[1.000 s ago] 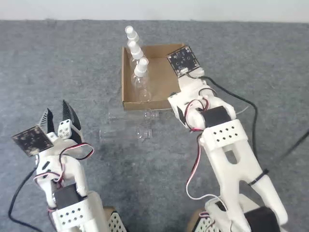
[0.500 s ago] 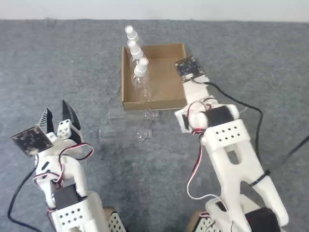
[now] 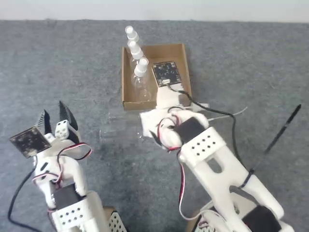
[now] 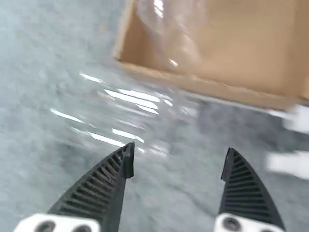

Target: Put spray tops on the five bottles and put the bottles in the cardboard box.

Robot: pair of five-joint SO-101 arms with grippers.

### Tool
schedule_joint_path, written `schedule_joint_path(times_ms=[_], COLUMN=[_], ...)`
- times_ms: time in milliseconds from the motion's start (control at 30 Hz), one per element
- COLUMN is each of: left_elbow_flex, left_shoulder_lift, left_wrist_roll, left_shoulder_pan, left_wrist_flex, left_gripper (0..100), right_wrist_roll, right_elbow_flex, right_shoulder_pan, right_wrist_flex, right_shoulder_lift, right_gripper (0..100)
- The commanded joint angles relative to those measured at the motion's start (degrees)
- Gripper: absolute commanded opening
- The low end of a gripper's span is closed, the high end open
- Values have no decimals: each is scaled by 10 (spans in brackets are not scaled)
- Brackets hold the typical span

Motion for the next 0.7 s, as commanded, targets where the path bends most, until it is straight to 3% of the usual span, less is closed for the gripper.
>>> schedule_joint_path(times_ms=[0, 300, 667], left_elbow_flex=[-2, -4, -4], left_shoulder_lift=[-13, -13, -13], left_wrist_roll=[-4, -2, -2], left_shoulder_pan=[-16, -28, -28], left_wrist_flex=[-16, -16, -16], left_gripper=[160, 160, 160], right_wrist_roll=[-40, -108, -232], right_elbow_flex=[-4, -35, -203], right_shoulder_pan=[-31, -113, -141], right_wrist_flex=[-36, -36, -41], right_shoulder_lift=[-25, -5, 204], right_gripper=[246, 246, 243])
